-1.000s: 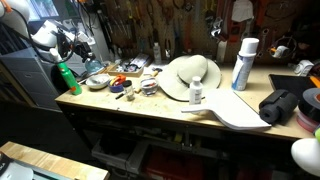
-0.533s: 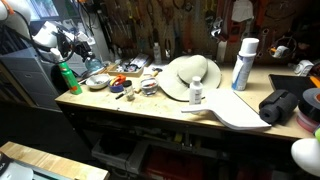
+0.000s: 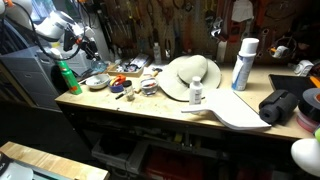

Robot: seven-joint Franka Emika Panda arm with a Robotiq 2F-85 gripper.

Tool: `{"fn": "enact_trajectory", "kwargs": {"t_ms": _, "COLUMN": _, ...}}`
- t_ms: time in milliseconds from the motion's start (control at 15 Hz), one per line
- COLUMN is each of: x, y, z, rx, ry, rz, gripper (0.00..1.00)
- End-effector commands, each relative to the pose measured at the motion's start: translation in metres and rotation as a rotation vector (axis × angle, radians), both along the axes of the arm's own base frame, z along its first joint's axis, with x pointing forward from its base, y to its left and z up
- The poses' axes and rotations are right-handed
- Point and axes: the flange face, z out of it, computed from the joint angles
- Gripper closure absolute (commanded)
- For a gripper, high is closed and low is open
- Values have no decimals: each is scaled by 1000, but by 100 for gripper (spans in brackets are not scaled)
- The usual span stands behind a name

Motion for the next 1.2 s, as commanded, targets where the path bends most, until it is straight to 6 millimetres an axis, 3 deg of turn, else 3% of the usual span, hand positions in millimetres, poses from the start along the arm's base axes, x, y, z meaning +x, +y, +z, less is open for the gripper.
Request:
{"fn": "enact_trajectory", "kwargs": {"t_ms": 0, "x": -2, "y": -7, "z": 19, "rx": 153, "ry": -69, "rz": 28, "gripper": 92}}
{"fn": "enact_trajectory", "kwargs": {"t_ms": 467, "x": -28, "y": -22, "z": 37, "rx": 273, "ry": -237, "rz": 334, "gripper": 92}}
{"fn": "enact_trajectory", "kwargs": {"t_ms": 733, "x": -62, "y": -50, "z": 35, "rx": 333, "ry": -339, "rz": 360, "gripper": 92}}
{"fn": "enact_trajectory", "kwargs": {"t_ms": 867, "x": -77, "y": -61, "z": 34, "rx": 273, "ry": -368, "rz": 323, "gripper": 92}}
{"fn": "enact_trajectory", "kwargs": {"t_ms": 933, "x": -49, "y": -54, "z": 32, "rx": 308, "ry": -329, "rz": 329, "gripper": 88}}
{"fn": "enact_trajectory", "kwargs": {"t_ms": 1133, "x": -67, "y": -63, "z": 33, "rx": 278, "ry": -344, "rz": 312, "gripper": 92}}
